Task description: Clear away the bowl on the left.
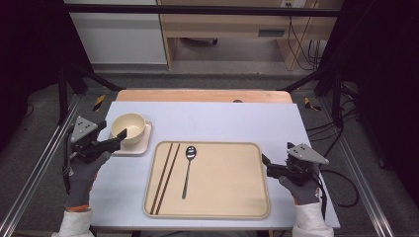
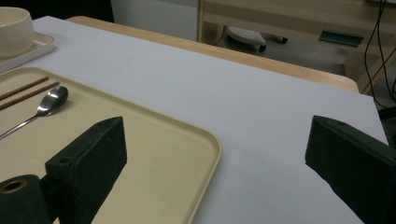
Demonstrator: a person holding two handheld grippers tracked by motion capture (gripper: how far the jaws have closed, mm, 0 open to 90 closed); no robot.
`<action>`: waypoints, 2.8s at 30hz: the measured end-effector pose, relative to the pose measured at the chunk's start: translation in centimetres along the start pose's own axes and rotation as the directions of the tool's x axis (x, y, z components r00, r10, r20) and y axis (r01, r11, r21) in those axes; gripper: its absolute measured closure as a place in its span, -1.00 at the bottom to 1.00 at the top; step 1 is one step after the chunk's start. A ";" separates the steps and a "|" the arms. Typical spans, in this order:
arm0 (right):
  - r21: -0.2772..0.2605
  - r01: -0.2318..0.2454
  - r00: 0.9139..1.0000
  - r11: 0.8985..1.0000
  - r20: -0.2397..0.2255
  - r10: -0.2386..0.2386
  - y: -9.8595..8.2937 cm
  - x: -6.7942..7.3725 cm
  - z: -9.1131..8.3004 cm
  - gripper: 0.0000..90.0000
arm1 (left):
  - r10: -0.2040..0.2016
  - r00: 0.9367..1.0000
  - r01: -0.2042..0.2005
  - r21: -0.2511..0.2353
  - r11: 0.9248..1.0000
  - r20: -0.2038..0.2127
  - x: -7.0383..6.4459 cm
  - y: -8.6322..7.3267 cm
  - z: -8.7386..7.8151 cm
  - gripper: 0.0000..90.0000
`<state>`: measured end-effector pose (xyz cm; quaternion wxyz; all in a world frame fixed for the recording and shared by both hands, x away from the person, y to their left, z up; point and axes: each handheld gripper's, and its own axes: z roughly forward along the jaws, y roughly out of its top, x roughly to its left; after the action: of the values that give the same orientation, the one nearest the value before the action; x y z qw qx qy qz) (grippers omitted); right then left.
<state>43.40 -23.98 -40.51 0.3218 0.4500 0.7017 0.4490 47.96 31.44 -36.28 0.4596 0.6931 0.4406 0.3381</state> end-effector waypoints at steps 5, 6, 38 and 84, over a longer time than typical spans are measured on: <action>0.001 -0.004 1.000 1.000 0.003 0.004 0.0 0.0 0.0 -0.87 | 0.005 1.000 -0.005 0.033 0.999 -0.025 1.1 0.5 0.9 -0.51; 0.000 -0.003 1.000 1.000 0.003 0.003 0.0 -0.1 0.0 -0.87 | 0.003 1.000 -0.002 0.037 0.999 -0.027 1.2 0.6 1.1 -0.51; 0.009 -0.006 1.000 1.000 0.007 0.006 -0.1 -0.3 0.3 -0.87 | -0.061 0.992 0.083 0.210 0.974 -0.108 6.1 -1.2 8.1 -0.41; 0.014 -0.004 1.000 1.000 0.012 0.003 -0.1 -0.2 0.3 -0.87 | -0.167 0.970 0.229 0.429 0.874 -0.178 7.4 -4.6 11.9 0.73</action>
<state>43.70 -24.09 -40.70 0.3220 0.4559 0.7021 0.4421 59.82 35.13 -44.23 0.2895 0.7064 0.6052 0.2256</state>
